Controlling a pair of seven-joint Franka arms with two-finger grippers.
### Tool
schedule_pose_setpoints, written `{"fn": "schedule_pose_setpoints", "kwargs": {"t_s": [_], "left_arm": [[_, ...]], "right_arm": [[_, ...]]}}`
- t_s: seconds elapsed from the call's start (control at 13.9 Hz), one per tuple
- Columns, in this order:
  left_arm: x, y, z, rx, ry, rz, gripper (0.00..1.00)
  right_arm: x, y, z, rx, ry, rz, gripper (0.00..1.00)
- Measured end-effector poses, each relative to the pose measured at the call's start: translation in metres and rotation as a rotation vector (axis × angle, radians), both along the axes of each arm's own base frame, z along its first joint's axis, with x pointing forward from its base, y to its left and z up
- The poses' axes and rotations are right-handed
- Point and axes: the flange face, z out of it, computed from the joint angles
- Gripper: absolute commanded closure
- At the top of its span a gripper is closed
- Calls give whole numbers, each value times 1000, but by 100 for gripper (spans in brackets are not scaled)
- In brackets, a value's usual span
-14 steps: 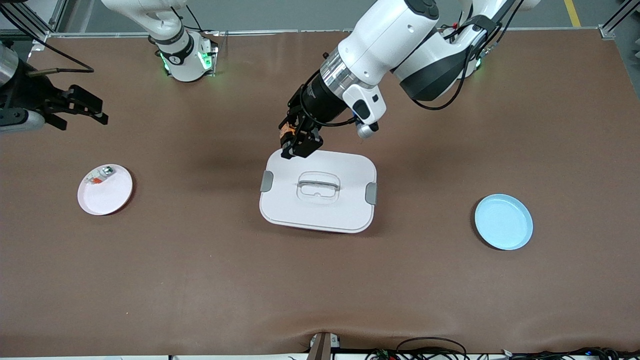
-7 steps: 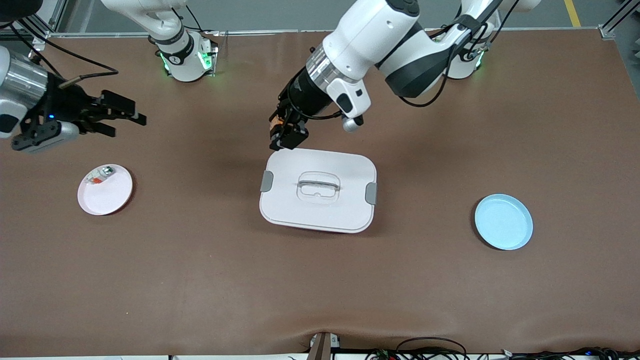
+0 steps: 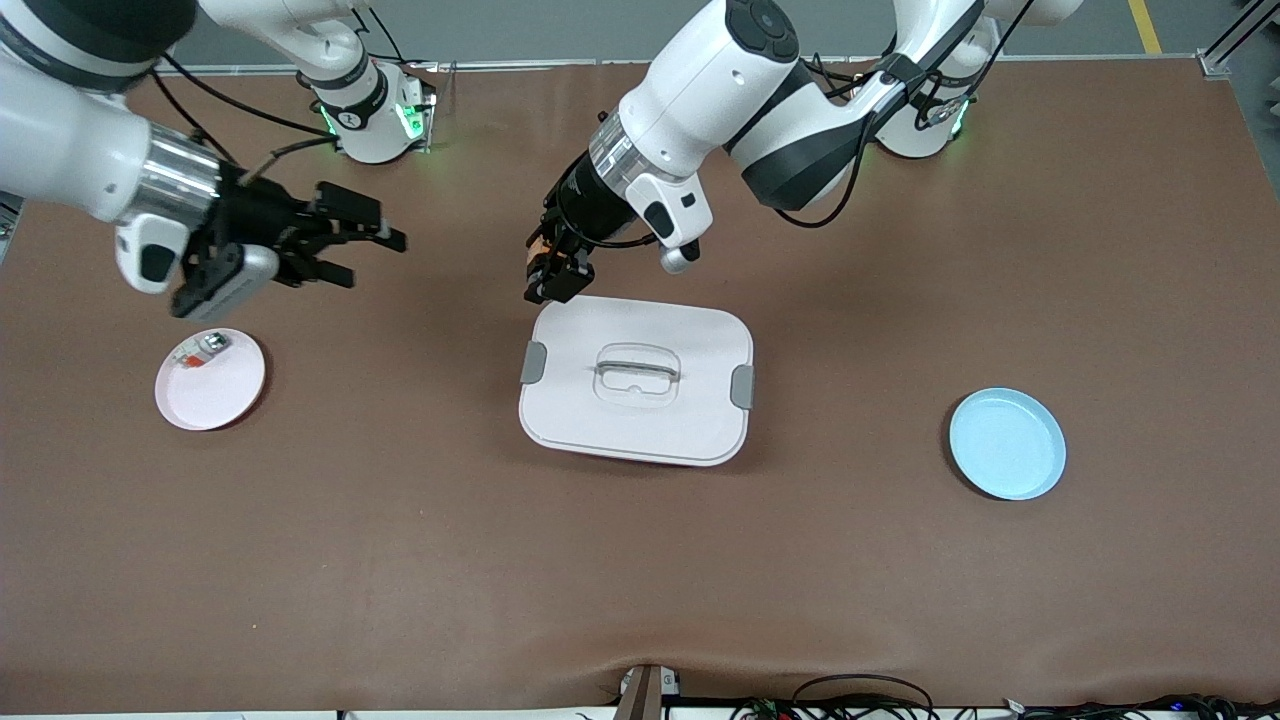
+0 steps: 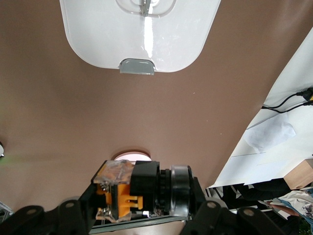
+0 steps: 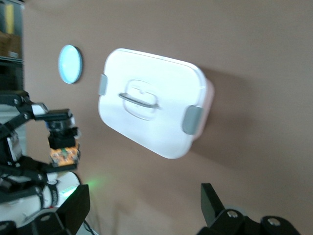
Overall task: Transfer orange switch to right arm and place
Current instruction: 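Hold the switch out while the right gripper reaches toward it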
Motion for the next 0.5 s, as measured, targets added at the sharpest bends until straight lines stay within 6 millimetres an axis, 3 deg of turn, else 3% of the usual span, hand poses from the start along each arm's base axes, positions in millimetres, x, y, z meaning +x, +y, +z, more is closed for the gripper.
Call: {"fn": "schedule_pose_setpoints", "kwargs": {"t_s": [0.22,0.5], "left_arm": [[-4,-6,-2,-13,-6,-6,70],[-9,-14,-4,-29,-13,-11,70]], "right_arm": [[-4,31,-28,28,-7,-15,0],[-7,54,-42,110,35,-31,0]]}}
